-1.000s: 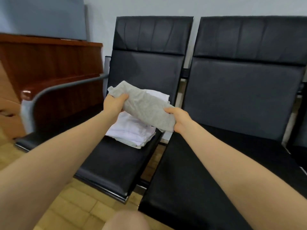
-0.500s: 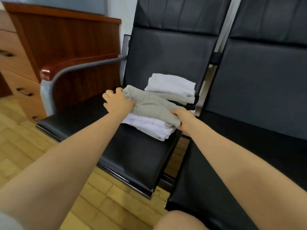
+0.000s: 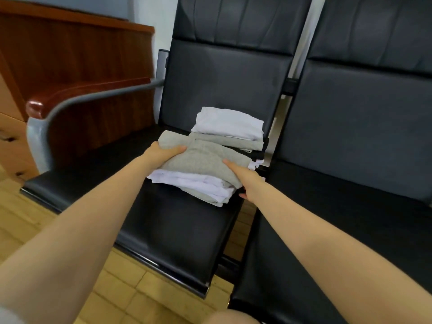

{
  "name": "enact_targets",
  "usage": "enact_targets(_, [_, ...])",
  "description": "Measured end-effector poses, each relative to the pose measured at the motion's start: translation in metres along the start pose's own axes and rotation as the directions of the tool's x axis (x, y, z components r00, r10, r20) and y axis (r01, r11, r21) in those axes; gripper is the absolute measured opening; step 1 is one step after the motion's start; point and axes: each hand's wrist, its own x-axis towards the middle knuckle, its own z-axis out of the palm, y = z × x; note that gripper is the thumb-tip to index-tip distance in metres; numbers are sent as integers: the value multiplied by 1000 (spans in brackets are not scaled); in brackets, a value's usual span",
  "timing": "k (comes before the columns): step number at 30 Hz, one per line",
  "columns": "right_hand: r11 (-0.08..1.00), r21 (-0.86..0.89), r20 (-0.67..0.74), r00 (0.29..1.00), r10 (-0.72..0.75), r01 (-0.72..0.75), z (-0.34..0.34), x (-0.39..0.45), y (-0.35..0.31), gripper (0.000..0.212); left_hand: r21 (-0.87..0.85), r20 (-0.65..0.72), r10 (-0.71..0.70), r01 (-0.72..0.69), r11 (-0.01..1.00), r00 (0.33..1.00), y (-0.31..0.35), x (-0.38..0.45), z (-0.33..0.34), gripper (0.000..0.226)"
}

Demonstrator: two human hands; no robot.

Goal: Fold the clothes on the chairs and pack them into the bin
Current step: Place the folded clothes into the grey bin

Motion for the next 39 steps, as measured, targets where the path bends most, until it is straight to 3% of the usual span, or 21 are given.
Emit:
enact_targets(7, [995,103,33,999,-3,0,6,7,0,90,-206,262,-51,108,973,964,-9,2,-13,112])
enact_targets(13, [993,113,183,983,13,-34,-6,3,-5,79,-225,418,-156,269,937,895,1,-18,-12,104])
enact_targets(17, [974,218,283,959,-4,-60,-16,0,-1,84,-332,457,-168,342,879,874,0,-39,0,100])
enact_targets(21, [964,255,321,947,-17,-69,-34,-13,5,98,-467,420,-17,232,853,907,-2,-63,16,88])
enact_targets(24, [951,303,289,957,-36,-56,-51,-23,13,105,-559,455,120,178,810,882,12,-87,26,76])
enact_targets(29, [913,407,260,959,-112,-3,-111,-41,12,77,-693,482,384,74,717,788,53,-127,54,56])
enact_targets(34, [905,422,168,975,-143,60,-204,-58,12,77,-663,564,443,62,746,697,112,-172,107,36])
enact_targets(39, [862,494,56,985,-161,113,-300,-53,42,76,-635,621,474,47,771,624,159,-196,185,34])
